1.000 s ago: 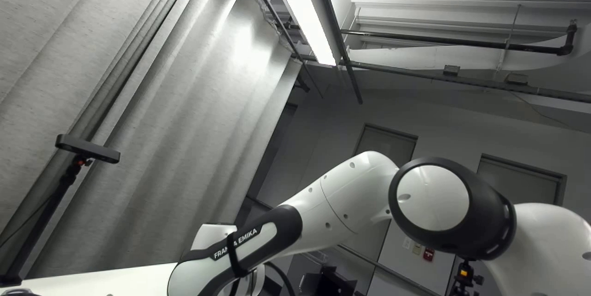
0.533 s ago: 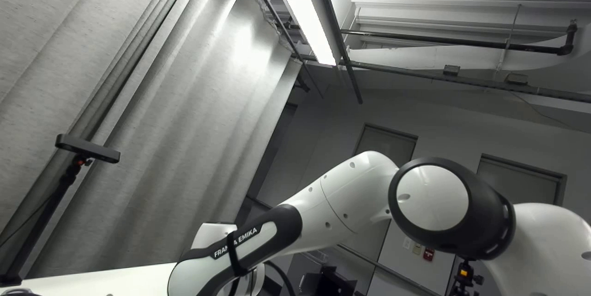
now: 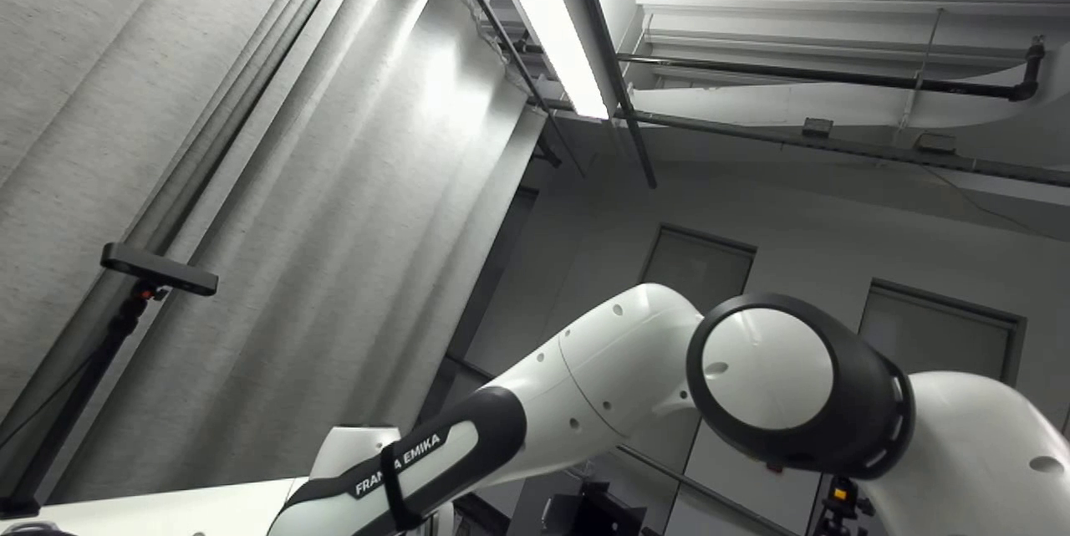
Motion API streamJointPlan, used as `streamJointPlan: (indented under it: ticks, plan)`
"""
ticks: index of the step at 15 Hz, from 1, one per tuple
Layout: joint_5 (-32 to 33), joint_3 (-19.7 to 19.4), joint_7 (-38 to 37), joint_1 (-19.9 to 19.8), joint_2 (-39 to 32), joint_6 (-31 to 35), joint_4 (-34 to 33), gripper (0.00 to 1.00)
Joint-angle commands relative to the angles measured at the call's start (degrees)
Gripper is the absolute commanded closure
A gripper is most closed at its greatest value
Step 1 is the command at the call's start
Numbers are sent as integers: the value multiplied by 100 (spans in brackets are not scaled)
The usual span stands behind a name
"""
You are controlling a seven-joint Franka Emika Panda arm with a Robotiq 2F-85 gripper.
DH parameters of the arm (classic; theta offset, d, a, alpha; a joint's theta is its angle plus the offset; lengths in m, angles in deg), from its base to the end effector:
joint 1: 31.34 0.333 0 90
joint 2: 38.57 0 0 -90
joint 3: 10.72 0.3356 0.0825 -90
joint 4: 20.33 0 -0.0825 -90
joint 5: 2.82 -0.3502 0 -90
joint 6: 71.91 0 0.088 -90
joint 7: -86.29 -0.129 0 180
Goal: Pour the contents in the bowl into the blue cup
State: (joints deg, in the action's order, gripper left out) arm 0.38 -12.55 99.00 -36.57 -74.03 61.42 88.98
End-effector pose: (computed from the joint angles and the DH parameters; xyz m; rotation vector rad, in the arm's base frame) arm 0.5874 -0.0740 0.1764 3.0963 0.2250 -0.3212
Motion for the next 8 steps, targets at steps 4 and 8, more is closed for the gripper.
streamJointPlan:
  ticks: [4,8]
  plan:
    - [50,33,-113,31,-335,197,-65,11]
    - [49,36,-90,18,-393,153,-93,51]
